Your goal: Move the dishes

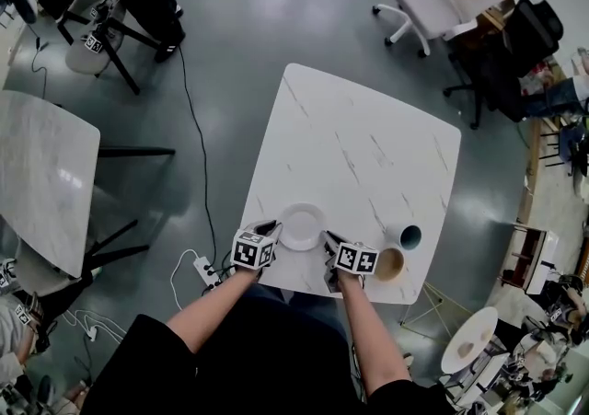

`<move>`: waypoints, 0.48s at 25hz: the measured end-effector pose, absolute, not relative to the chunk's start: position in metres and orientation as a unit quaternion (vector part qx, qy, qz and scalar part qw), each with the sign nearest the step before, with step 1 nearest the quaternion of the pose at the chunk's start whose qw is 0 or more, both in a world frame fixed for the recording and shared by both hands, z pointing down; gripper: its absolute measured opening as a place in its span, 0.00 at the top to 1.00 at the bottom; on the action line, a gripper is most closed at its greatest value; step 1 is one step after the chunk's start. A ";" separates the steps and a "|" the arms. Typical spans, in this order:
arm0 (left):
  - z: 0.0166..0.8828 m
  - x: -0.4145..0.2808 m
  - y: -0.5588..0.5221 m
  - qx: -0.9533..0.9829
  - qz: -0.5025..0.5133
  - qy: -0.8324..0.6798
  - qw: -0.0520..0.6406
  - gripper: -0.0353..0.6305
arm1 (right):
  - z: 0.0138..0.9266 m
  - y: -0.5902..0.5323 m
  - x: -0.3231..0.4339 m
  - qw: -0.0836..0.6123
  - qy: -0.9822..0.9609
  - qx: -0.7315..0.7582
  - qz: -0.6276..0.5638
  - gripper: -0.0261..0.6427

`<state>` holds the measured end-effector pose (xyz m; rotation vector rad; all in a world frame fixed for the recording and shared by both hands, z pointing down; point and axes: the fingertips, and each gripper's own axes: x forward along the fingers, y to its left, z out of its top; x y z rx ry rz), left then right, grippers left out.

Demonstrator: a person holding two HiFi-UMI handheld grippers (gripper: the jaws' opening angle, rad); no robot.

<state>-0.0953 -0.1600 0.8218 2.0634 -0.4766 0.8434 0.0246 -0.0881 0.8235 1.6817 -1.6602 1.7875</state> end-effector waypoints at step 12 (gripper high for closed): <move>0.793 -0.086 -0.140 0.836 0.366 -0.168 0.374 0.86 | 0.795 -0.062 0.030 0.075 -0.548 0.586 0.592 0.88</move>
